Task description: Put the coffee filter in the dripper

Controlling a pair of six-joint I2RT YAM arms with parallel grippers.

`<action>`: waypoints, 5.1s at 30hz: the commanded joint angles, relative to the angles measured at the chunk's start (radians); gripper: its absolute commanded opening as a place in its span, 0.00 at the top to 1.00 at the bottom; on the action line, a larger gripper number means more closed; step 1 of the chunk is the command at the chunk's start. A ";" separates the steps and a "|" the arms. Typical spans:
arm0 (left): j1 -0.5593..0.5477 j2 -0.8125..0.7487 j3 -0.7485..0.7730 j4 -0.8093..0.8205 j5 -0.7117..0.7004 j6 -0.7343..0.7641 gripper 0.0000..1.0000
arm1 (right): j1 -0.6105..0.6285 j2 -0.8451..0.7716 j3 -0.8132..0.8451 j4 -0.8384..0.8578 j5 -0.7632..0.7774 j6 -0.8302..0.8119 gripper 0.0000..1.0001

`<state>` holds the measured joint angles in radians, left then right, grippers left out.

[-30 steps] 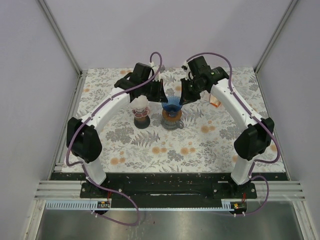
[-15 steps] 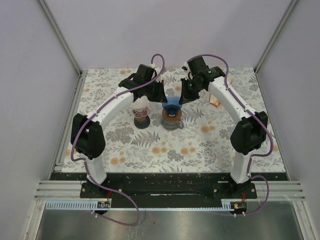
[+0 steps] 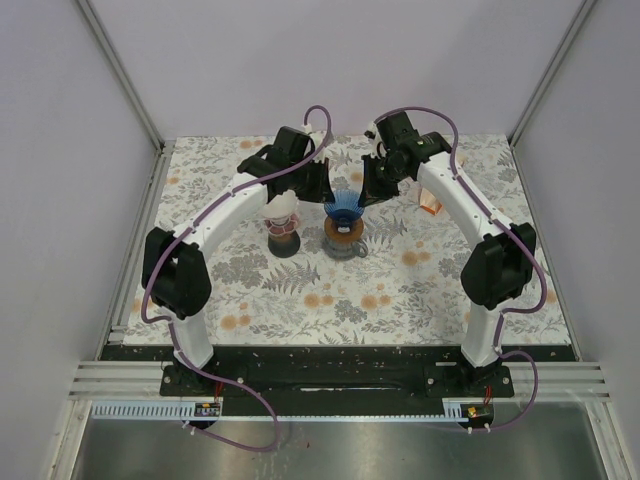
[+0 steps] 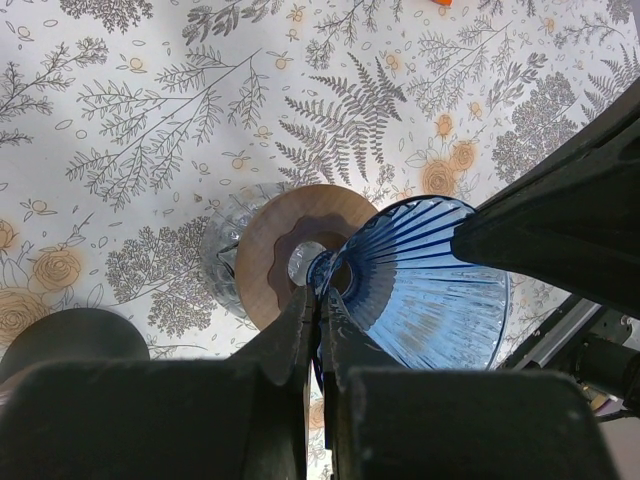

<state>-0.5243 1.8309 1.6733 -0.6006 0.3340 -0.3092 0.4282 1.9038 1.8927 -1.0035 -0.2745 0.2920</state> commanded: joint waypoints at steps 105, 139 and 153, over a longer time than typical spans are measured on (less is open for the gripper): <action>0.076 -0.157 0.178 -0.039 0.142 0.071 1.00 | 0.248 -0.644 -1.100 0.646 0.336 -0.131 0.68; 0.004 -0.199 0.034 -0.021 0.096 -0.042 1.00 | 0.192 -0.674 -0.383 -0.004 0.305 -0.019 0.07; -0.089 -0.113 0.028 -0.004 0.103 -0.096 1.00 | 0.055 -0.505 -0.336 0.197 0.100 0.081 0.36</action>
<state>-0.5911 1.6924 1.6646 -0.6601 0.4301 -0.3752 0.4862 1.3514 1.5337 -0.8936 -0.1001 0.3248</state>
